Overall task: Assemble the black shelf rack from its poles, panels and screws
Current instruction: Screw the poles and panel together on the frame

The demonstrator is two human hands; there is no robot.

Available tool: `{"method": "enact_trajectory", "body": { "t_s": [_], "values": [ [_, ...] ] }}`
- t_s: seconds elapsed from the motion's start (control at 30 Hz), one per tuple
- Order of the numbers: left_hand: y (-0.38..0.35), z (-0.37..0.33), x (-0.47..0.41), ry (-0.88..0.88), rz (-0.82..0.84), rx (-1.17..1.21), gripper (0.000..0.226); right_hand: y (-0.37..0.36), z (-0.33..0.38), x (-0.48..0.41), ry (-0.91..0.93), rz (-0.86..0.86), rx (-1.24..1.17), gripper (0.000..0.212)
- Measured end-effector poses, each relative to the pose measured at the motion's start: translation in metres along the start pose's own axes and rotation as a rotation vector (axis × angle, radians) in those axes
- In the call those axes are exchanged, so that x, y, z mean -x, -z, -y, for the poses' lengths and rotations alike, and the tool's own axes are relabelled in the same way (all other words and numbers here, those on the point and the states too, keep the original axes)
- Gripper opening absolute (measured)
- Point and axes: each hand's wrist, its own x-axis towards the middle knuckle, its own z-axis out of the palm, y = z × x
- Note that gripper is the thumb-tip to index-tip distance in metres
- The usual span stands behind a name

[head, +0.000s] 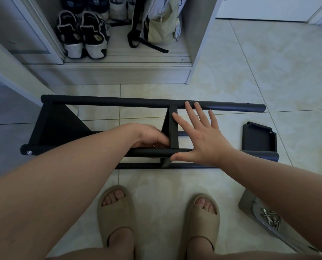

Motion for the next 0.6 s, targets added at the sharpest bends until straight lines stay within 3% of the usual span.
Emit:
{"method": "enact_trajectory", "body": {
  "t_s": [0.23, 0.47, 0.6],
  "values": [
    [0.0024, -0.001, 0.0072, 0.041, 0.129, 0.076, 0.022, -0.0001, -0.0006, -0.0007, 0.001, -0.004, 0.009, 0.12],
    [-0.0004, -0.002, 0.0032, 0.035, 0.059, 0.059, 0.015, -0.001, -0.0003, -0.0007, 0.003, -0.008, -0.005, 0.12],
    [0.0017, -0.0004, 0.005, 0.054, 0.107, 0.054, 0.016, -0.0005, -0.0003, -0.0007, -0.001, -0.007, -0.003, 0.12]
  ]
}}
